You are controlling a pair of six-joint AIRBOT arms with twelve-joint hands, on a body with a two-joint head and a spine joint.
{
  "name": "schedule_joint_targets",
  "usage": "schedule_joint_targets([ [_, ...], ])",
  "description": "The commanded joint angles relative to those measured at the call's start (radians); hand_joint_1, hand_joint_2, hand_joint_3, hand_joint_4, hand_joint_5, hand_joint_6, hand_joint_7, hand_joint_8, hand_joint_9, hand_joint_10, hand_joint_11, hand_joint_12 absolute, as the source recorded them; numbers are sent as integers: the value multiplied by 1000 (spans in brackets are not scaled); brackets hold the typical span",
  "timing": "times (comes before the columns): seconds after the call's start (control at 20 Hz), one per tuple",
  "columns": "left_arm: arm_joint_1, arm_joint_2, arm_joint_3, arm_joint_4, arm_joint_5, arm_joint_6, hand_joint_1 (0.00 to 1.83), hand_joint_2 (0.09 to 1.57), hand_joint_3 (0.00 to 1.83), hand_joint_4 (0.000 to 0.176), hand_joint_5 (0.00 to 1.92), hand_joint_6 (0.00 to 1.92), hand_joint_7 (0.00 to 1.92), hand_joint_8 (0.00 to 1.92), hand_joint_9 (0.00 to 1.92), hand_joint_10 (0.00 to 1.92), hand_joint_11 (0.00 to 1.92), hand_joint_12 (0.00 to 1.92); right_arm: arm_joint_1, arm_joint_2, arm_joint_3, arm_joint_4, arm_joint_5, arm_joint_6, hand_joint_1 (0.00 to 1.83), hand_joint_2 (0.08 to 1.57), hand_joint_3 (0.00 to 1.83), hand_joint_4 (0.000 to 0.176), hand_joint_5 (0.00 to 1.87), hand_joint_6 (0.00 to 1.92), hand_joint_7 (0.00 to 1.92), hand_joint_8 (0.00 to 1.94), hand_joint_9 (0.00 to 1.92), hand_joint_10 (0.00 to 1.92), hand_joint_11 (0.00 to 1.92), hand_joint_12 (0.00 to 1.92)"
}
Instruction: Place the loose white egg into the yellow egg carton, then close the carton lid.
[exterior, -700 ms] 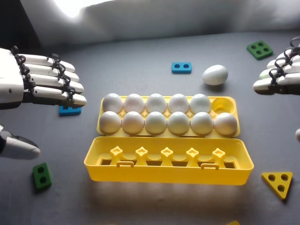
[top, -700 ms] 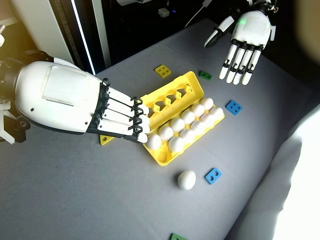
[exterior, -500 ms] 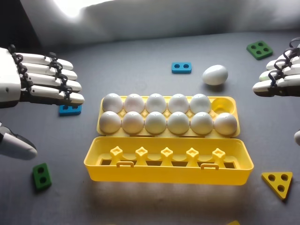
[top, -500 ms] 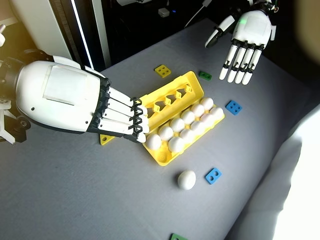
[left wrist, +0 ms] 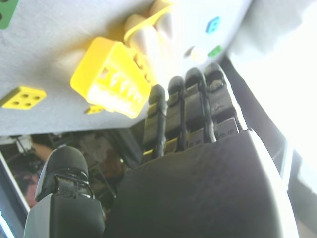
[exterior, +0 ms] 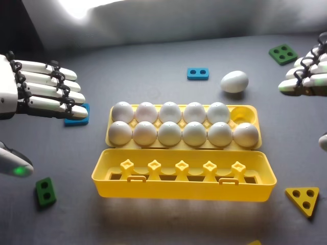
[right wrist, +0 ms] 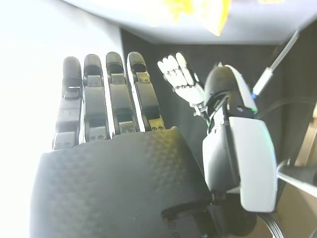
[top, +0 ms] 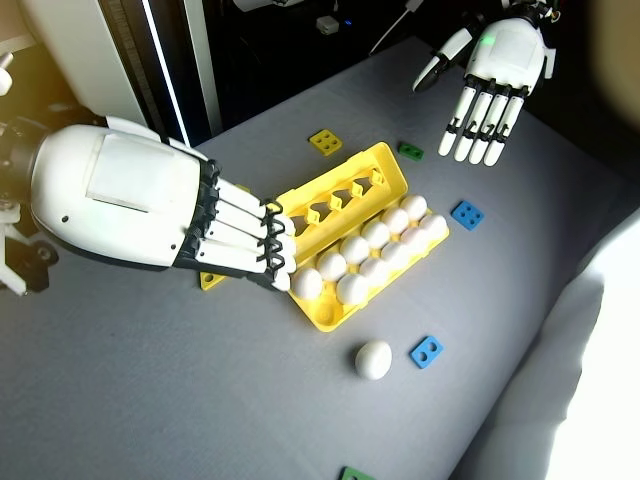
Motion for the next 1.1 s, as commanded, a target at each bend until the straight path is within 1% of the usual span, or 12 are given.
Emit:
schedule_joint_targets([
  [0.0, -3, 18, 9, -56, -51, -10, 0, 1136, 20, 0, 153, 1, 125, 0, 68, 1, 0, 64, 9, 9, 1, 62, 59, -33, 0, 1230, 2, 0, 273, 6, 256, 4, 235, 6, 0, 626],
  [0.1, -1, 28, -11, -58, -37, -6, 0, 1137, 14, 0, 144, 0, 113, 0, 55, 1, 0, 44, 9, -18, 18, 128, 33, -104, 0, 1240, 5, 0, 278, 5, 258, 3, 238, 5, 0, 643],
  [0.2, 0, 29, -32, -102, 8, 17, 0, 1139, 13, 0, 151, 3, 116, 2, 55, 1, 1, 43, 13, -61, 53, 159, -15, -114, 0, 1240, 4, 0, 294, 7, 275, 6, 250, 7, 0, 678],
  [0.3, -4, 31, -34, -88, -6, 5, 0, 1141, 12, 0, 154, 4, 123, 4, 64, 5, 8, 48, 18, -113, 110, 196, -43, -134, 0, 1240, 3, 0, 297, 4, 277, 3, 248, 3, 0, 674],
  [0.35, -11, 31, -34, -54, -11, -11, 0, 1143, 12, 0, 154, 3, 124, 4, 64, 4, 5, 47, 27, -141, 148, 203, -52, -134, 0, 1240, 2, 0, 288, 1, 267, 2, 240, 1, 0, 654],
  [0.5, -16, 32, -21, -21, -44, -114, 0, 1146, 12, 0, 165, 7, 133, 6, 72, 6, 7, 52, 48, -211, 230, 203, -60, -138, 0, 1191, 0, 0, 290, 1, 255, 0, 235, 2, 0, 675],
  [0.6, -16, 39, -17, -20, -73, -121, 0, 1141, 8, 0, 165, 6, 136, 7, 77, 7, 5, 54, 73, -263, 287, 168, -81, -139, 0, 1149, 0, 0, 299, 2, 248, 0, 233, 0, 0, 689],
  [0.7, -18, 39, -10, -11, -86, -130, 0, 1140, 6, 0, 184, 11, 151, 10, 93, 11, 21, 65, 80, -313, 350, 139, -82, -138, 0, 1102, 0, 4, 291, 0, 221, 1, 187, 1, 0, 589],
  [0.75, -16, 39, -9, -9, -87, -132, 0, 1139, 5, 0, 184, 9, 151, 9, 92, 9, 18, 66, 81, -333, 376, 112, -80, -128, 0, 1081, 0, 13, 294, 2, 223, 3, 186, 2, 0, 579],
  [0.85, -8, 39, -8, -13, -102, -127, 0, 1140, 5, 0, 186, 8, 159, 10, 100, 11, 18, 69, 81, -368, 437, -81, -27, 68, 0, 1017, 0, 50, 298, 2, 195, 2, 170, 0, 0, 503],
  [0.9, -4, 39, -12, -16, -106, -125, 0, 1140, 4, 0, 190, 9, 162, 10, 107, 12, 26, 75, 81, -378, 454, -108, -12, 87, 0, 986, 0, 84, 305, 3, 193, 1, 166, 0, 0, 460],
  [1.05, -9, 47, -28, 11, -119, -141, 0, 1139, 3, 0, 189, 6, 167, 9, 111, 10, 23, 80, 80, -409, 508, -196, 30, 171, 0, 920, 0, 140, 300, 0, 159, 1, 124, 0, 0, 389],
])
